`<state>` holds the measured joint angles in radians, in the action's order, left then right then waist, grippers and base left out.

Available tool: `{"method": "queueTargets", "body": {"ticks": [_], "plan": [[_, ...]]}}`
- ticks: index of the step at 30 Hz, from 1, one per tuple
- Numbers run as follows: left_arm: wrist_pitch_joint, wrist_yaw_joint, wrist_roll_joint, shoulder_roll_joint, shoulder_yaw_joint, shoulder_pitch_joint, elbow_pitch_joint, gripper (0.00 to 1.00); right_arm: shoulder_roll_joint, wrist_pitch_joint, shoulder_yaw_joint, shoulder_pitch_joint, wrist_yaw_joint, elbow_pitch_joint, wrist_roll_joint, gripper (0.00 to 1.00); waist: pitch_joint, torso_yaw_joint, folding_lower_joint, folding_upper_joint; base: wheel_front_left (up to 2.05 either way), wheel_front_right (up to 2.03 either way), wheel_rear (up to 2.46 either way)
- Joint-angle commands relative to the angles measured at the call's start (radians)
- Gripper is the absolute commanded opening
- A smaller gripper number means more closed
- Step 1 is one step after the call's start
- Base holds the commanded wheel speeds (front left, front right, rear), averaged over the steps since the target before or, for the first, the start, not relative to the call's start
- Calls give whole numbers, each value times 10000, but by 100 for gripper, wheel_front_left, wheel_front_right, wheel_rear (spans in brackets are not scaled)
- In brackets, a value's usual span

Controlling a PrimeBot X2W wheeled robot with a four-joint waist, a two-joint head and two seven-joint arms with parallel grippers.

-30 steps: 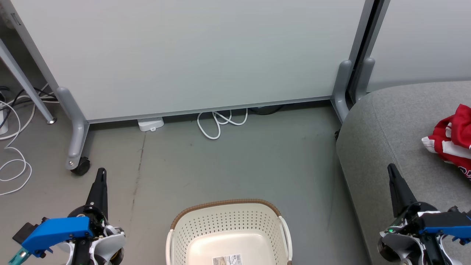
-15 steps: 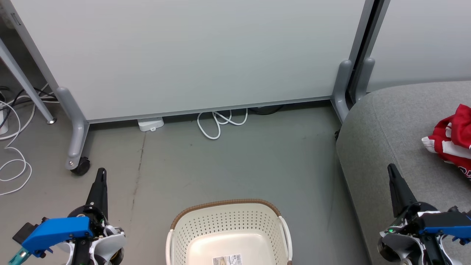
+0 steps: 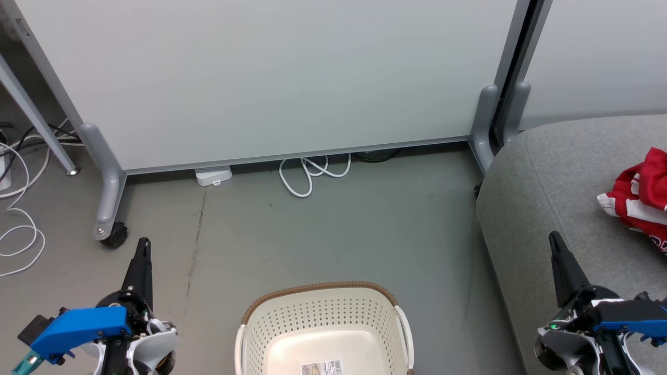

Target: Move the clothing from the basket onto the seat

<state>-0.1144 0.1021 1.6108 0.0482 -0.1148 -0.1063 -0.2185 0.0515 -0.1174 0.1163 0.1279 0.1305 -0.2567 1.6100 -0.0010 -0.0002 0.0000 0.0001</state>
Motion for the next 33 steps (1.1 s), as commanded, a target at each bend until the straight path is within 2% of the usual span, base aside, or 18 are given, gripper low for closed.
{"method": "queueTargets", "body": {"ticks": [1, 33], "plan": [[-39, -25, 17, 38, -30, -91, 37, 0, -23, -1, 17, -112, 4, 34, 20, 0, 0, 0, 0, -1, 0, 0, 0], [-40, -23, 18, 38, -29, -91, 37, 0, -23, -1, 17, -113, 4, 35, 19, 0, 0, 0, 0, -1, 0, 0, 0]]}}
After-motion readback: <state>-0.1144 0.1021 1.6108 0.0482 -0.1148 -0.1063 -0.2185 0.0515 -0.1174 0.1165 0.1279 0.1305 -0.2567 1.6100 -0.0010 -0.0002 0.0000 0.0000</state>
